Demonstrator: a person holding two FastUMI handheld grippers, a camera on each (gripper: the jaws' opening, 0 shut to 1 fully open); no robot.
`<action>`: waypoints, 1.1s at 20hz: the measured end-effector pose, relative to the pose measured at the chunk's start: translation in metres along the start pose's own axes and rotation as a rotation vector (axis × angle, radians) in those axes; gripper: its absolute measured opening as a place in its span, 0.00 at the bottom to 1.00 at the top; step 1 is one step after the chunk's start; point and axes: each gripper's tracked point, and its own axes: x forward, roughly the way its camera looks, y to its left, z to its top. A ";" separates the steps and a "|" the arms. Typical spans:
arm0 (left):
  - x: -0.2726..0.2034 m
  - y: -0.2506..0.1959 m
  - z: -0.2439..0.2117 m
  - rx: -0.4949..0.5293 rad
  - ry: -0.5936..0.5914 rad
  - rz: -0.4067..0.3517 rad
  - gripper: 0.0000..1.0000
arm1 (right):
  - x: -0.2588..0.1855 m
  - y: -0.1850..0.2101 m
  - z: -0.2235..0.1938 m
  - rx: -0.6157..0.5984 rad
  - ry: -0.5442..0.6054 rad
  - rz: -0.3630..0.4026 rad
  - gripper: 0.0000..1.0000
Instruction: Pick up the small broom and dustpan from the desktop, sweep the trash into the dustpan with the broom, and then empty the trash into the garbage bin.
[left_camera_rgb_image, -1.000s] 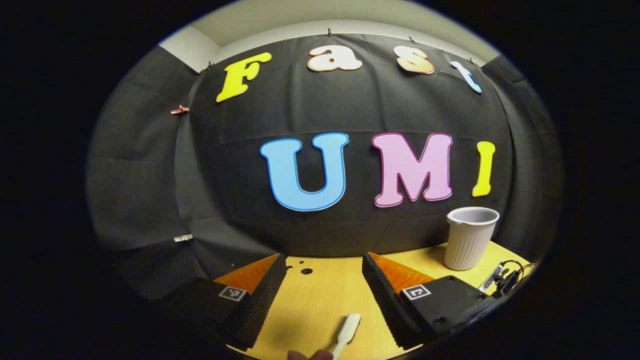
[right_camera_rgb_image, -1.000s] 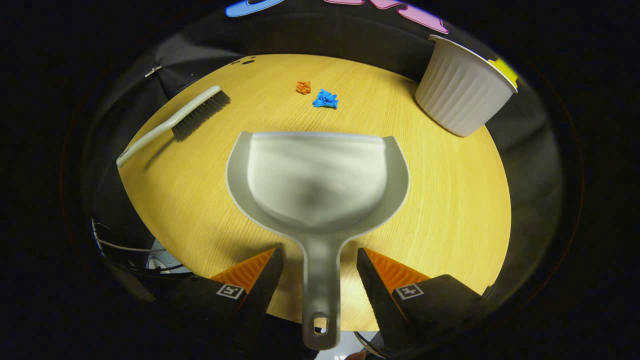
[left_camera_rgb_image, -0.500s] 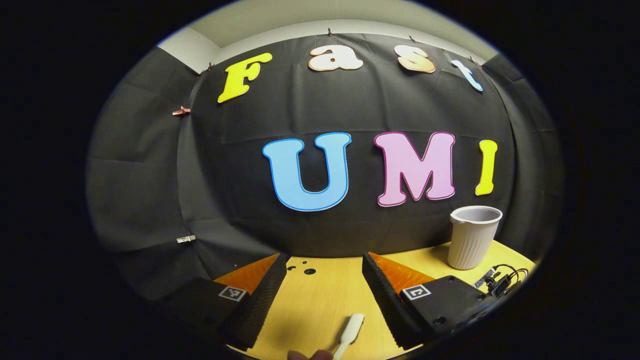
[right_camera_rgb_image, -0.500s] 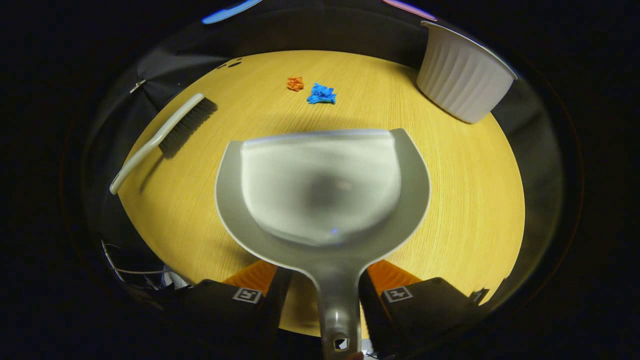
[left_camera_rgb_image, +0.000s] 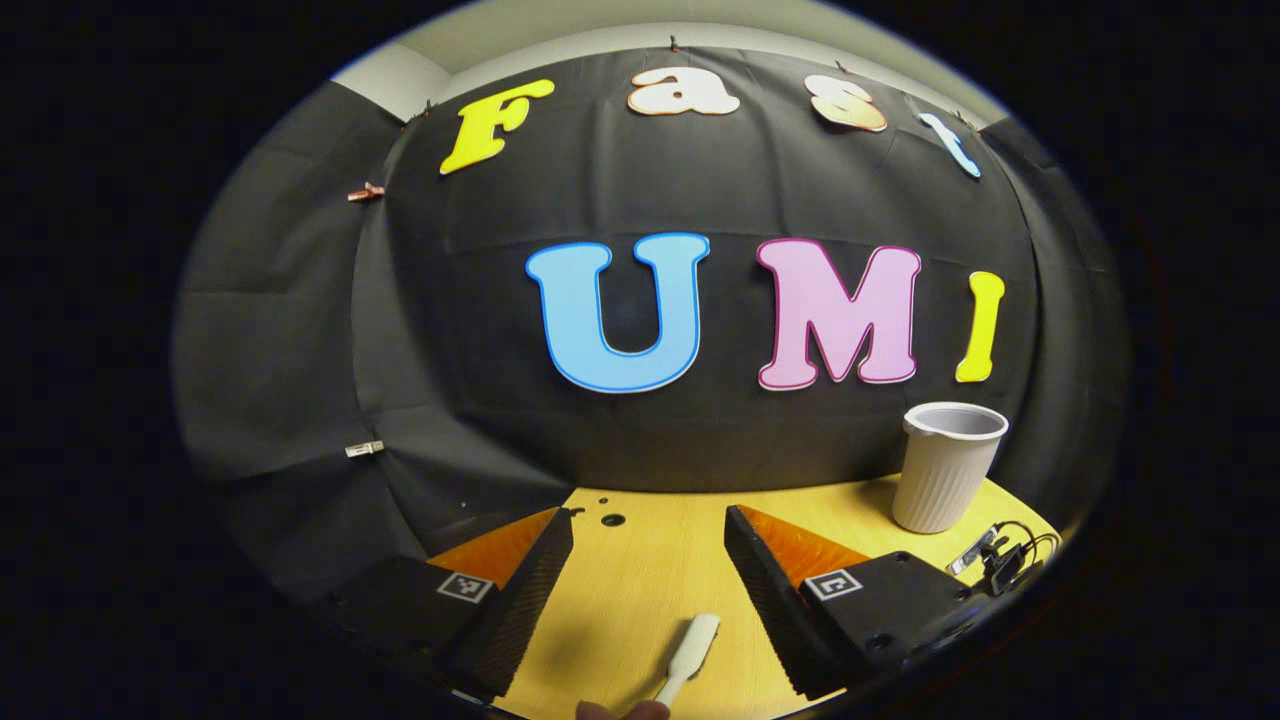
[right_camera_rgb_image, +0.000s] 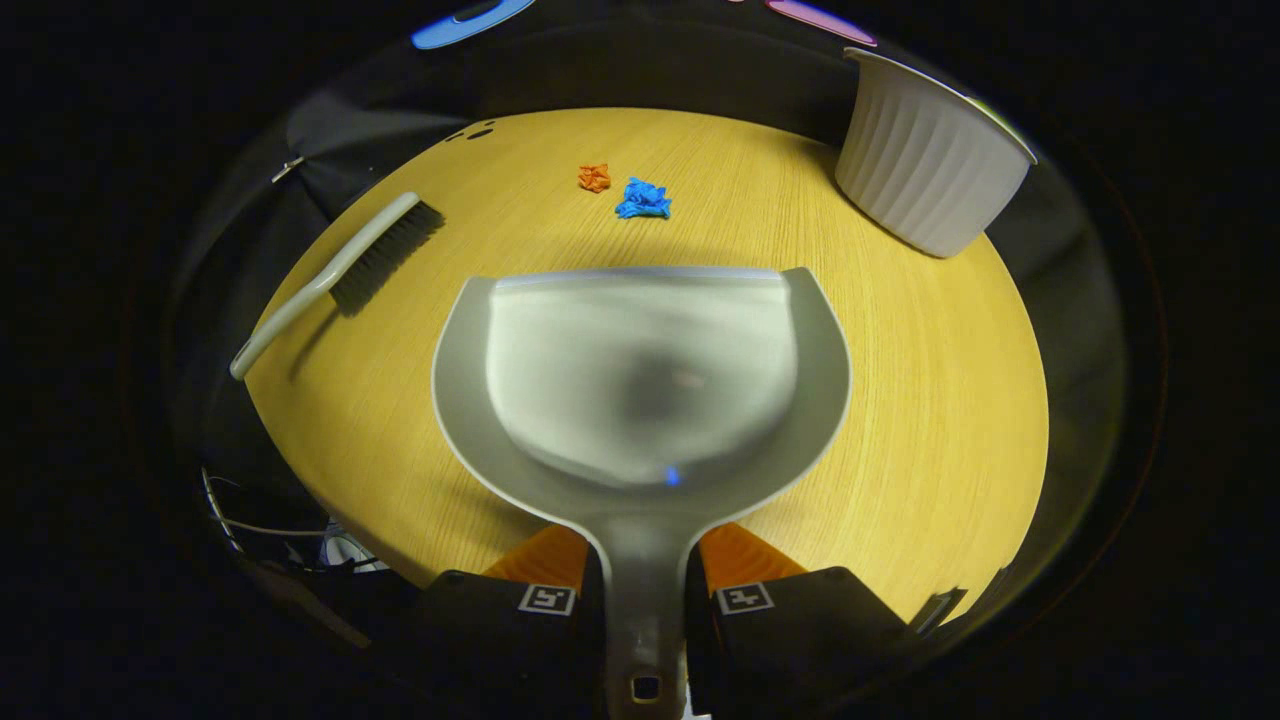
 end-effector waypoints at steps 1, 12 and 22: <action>0.004 -0.003 -0.009 -0.003 0.033 -0.032 0.97 | -0.010 -0.002 0.007 -0.015 -0.017 0.007 0.36; 0.024 -0.033 -0.206 -0.075 0.660 -0.231 0.95 | -0.074 -0.047 0.016 -0.148 -0.038 -0.002 0.36; 0.034 -0.047 -0.327 0.067 0.996 -0.275 0.92 | -0.073 -0.073 0.011 -0.106 -0.031 -0.031 0.36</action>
